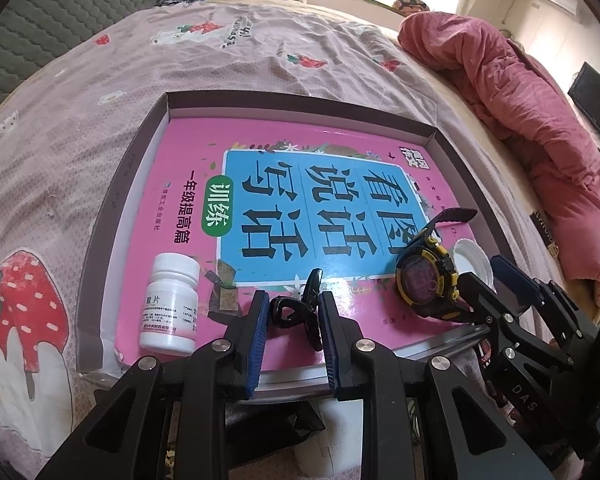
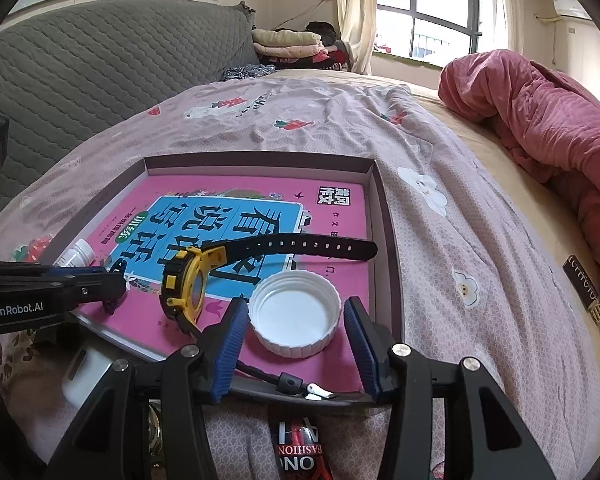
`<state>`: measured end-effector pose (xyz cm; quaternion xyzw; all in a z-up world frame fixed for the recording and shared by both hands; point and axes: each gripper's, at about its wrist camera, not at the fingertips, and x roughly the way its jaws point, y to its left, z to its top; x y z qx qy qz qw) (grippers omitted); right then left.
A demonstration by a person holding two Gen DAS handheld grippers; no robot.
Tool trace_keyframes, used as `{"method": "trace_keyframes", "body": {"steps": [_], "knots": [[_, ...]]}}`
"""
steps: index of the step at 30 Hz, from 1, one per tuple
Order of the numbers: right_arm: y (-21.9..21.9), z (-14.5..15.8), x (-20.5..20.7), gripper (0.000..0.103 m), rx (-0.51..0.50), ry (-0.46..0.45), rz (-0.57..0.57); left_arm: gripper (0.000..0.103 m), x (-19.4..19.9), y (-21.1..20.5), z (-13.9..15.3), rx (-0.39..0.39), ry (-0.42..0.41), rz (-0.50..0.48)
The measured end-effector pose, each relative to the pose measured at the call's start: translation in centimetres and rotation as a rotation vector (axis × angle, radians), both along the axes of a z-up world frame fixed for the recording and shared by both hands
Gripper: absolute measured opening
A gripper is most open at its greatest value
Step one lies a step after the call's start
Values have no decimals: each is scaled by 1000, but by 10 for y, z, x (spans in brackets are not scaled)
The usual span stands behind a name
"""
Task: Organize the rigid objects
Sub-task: 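Lower the clip onto the book with the left tool while the right tool releases the cap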
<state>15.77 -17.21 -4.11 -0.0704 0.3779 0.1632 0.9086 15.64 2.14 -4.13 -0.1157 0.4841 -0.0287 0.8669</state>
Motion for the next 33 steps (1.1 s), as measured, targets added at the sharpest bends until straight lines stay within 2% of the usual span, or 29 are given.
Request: {"method": "trace_keyframes", "body": {"steps": [14,17,19,25,33], "knots": [[-8,7,-6,56,34,-42,0,27,-2,0,1,-10,-10,9],[-9,9,-8,56,38,-52,1,33,-3,0,2,-12,-15,10],[-10,10,-8,56,45,-53,2,42,-4,0,4,-12,-20,12],[-14,12,-11,56,54,-70,5,49,-6,1,10,2,-39,22],[-19,17,-12,56,73,-81,-4,52,-10,3,17,13,-67,30]]}}
